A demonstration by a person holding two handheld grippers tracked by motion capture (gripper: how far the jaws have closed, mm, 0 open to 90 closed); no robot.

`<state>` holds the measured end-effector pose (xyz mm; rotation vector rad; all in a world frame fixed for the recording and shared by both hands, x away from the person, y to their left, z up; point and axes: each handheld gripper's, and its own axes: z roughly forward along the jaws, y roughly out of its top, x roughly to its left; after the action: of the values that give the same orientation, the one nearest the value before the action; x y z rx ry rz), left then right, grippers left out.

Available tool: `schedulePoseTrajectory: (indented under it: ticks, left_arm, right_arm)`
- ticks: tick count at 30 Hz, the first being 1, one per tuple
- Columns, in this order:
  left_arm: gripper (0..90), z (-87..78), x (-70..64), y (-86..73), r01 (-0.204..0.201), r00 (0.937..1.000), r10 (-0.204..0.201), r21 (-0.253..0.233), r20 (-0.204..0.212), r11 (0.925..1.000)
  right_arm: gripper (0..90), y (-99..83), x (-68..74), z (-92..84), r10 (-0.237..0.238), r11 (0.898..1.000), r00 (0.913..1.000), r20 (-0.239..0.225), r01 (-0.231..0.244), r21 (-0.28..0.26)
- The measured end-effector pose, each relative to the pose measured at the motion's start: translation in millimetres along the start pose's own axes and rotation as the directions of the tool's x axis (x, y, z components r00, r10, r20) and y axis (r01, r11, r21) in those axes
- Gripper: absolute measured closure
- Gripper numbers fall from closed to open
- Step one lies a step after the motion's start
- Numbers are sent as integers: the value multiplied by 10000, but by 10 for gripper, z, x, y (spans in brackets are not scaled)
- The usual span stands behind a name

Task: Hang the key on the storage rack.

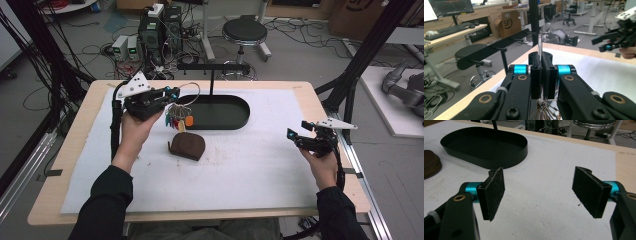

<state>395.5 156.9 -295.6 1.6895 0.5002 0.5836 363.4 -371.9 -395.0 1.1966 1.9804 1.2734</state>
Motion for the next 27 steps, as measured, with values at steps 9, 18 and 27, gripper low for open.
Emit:
schedulePoseTrajectory:
  ticks: [9,18,27]
  left_arm:
    - [864,112,160,36,75,9992,-66,223,-397,9997]
    - [864,221,334,-71,487,9957,-445,511,-814,9975]
    - [865,324,426,-152,819,9919,-762,532,-1019,9952]
  right_arm:
    - [266,0,1,6,-20,10000,10000,12,20,-22]
    - [266,-2,-18,-8,60,10000,10000,22,-60,-53]
    - [266,0,-17,16,5,10000,10000,21,-5,-90]
